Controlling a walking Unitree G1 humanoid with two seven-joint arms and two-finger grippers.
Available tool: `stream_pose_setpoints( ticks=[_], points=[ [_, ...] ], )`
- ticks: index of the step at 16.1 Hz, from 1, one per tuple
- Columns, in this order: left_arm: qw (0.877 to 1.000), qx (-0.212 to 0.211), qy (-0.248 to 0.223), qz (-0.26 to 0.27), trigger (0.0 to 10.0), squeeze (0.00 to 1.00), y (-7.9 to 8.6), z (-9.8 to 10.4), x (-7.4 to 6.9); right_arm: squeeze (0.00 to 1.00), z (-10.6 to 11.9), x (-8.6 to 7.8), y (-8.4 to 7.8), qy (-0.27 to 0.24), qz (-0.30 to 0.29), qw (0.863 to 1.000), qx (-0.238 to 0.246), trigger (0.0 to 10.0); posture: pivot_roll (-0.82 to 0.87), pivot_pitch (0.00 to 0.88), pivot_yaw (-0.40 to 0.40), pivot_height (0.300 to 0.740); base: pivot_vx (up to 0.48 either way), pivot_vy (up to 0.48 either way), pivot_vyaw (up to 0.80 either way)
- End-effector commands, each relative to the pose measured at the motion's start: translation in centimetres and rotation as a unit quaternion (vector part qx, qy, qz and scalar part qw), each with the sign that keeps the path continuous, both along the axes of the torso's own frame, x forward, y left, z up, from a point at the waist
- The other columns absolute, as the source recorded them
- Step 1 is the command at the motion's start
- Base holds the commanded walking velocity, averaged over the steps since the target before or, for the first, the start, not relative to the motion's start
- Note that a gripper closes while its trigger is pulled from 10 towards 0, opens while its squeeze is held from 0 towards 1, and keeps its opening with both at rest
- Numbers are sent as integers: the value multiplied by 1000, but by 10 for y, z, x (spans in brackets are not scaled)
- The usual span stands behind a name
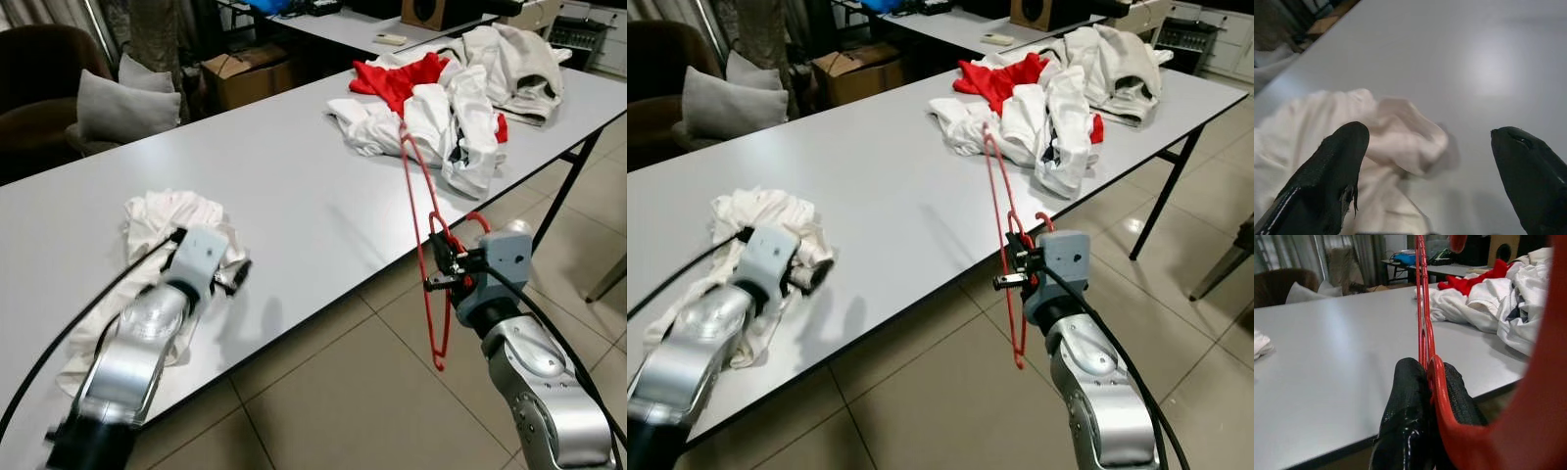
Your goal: Hang hanger
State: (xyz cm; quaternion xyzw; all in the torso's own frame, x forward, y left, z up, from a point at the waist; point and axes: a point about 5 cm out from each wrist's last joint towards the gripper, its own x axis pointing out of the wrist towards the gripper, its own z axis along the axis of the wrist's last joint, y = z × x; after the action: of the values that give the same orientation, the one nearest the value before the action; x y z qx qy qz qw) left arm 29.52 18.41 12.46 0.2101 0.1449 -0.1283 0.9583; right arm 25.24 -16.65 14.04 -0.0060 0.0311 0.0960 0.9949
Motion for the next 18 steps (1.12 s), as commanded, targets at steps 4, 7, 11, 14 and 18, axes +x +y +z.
stream_pose_setpoints(
  ticks=[4, 7, 11, 14, 18],
  points=[
    [994, 39, 99, 2, 10000, 0, 0, -32, 11, 0, 5, -1, -5, -4, -22, 1000, 14, 10000, -189, 0, 118, 740, 0, 0, 0],
    [990, -50, 131, 22, 10000, 0, -16, -40, 40, 0, 7, -4, -8, -6, -32, 999, 14, 10000, -229, 0, 137, 740, 0, 0, 0],
    [977, -190, 100, 7, 10000, 0, -54, -18, 78, 0, 10, -11, -9, -9, -45, 999, 24, 10000, -278, 0, 170, 740, 0, 0, 0],
    [958, -286, -9, -13, 10000, 0, -73, 39, 105, 0, 12, -18, -6, -11, -56, 998, 28, 10000, -288, 0, 196, 740, 0, 0, 0],
    [990, -129, -51, -25, 10000, 0, -44, 33, 99, 0, 7, -24, 2, -3, -59, 998, 26, 10000, -300, 0, 224, 740, 0, 0, 0]
  ],
)
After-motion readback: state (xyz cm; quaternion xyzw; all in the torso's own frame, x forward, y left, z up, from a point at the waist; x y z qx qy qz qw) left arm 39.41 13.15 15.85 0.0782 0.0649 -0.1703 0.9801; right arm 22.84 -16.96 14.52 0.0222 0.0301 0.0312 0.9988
